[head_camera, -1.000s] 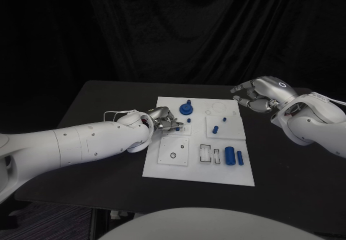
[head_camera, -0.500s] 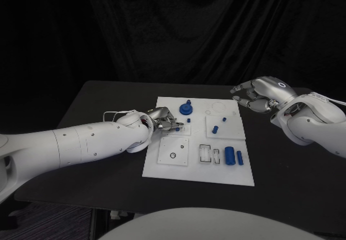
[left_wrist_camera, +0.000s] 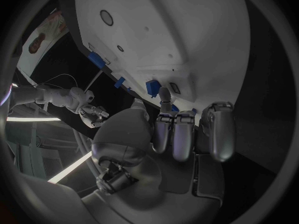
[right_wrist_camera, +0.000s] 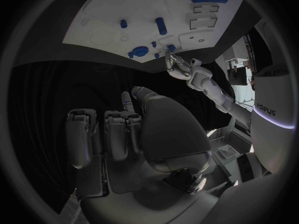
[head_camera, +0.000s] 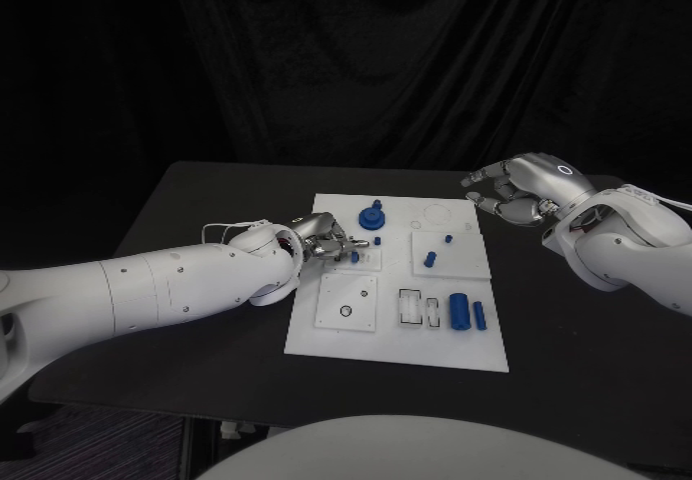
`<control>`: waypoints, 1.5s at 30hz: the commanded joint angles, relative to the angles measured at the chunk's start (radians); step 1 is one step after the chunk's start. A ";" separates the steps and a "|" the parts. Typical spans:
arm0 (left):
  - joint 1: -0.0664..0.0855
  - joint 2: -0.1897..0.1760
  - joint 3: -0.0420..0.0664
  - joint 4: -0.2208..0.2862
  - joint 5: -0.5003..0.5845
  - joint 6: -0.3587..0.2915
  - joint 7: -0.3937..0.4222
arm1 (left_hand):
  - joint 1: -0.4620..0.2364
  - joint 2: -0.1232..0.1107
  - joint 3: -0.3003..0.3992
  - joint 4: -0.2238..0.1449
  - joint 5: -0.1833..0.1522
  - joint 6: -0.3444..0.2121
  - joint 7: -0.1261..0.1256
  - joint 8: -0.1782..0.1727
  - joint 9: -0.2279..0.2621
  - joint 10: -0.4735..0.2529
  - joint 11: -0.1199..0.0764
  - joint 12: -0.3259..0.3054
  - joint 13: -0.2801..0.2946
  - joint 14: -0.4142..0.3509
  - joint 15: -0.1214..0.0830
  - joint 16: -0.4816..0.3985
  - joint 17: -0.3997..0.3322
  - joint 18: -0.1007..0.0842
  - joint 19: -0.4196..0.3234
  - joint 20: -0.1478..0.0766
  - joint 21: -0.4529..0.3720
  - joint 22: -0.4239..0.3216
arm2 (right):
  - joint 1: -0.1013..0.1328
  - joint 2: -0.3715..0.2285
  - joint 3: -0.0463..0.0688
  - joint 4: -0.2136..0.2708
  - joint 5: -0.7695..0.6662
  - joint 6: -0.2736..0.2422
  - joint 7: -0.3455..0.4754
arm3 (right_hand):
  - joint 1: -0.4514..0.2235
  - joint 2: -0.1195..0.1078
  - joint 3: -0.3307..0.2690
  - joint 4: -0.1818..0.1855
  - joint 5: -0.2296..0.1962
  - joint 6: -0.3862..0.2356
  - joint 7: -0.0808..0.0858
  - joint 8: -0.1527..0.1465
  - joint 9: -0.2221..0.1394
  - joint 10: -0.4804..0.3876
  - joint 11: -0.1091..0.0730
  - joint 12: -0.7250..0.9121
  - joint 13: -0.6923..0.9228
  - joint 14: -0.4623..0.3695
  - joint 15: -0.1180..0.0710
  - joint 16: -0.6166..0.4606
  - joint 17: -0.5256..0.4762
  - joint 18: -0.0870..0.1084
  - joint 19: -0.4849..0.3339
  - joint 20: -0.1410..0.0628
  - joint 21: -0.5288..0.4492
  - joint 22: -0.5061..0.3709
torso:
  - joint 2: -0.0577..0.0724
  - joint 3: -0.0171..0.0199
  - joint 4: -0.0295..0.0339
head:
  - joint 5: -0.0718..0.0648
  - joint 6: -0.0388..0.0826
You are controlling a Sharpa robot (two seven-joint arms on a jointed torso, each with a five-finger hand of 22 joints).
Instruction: Assemble the parts on the task board
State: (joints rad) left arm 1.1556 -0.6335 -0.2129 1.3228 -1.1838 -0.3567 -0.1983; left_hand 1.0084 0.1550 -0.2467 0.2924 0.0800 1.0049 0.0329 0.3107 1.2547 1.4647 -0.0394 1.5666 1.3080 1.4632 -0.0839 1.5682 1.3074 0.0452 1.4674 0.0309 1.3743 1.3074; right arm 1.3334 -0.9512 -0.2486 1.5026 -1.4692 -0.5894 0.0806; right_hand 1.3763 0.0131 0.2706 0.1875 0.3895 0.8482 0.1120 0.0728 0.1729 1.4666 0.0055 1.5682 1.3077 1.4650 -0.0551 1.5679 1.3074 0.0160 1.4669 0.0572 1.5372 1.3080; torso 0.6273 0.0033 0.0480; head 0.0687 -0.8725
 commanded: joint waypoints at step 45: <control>0.088 -0.011 0.001 0.077 -0.072 0.106 -0.114 | 0.211 0.021 0.059 -0.002 0.099 0.000 -0.002 -0.027 -0.018 0.106 0.003 0.004 0.263 0.108 0.001 0.003 0.263 -0.008 0.025 -0.001 0.045 0.214 | -0.010 -0.001 0.001 -0.020 0.025 -0.023 0.002 | 0.001 -0.005 0.010 -0.001 0.006 0.010 0.001 -0.003 -0.003 0.104 0.009 0.003 0.263 0.106 0.006 0.003 0.263 -0.006 0.083 0.004 -0.002 0.249 | -0.023 0.0117 -0.0032 | 0.003 0.000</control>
State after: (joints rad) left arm 1.2419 -0.6494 -0.2131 1.3991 -1.2247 -0.3002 -0.2662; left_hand 1.2407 0.1845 -0.1831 0.2897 0.1825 0.9973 0.0287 0.2865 1.2376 1.4647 -0.0383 1.5746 1.3118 1.4654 -0.0854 1.5682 1.3074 0.0453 1.4673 0.0308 1.4171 1.3074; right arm 1.3258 -0.9504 -0.2487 1.4842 -1.4609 -0.5939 0.0815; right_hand 1.3763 0.0131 0.2734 0.1847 0.3895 0.8518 0.1155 0.0728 0.1705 1.4666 0.0055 1.5682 1.3077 1.4650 -0.0551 1.5679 1.3074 0.0159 1.4669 0.0572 1.5372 1.3076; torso 0.6098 0.0135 0.0458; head 0.0713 -0.8725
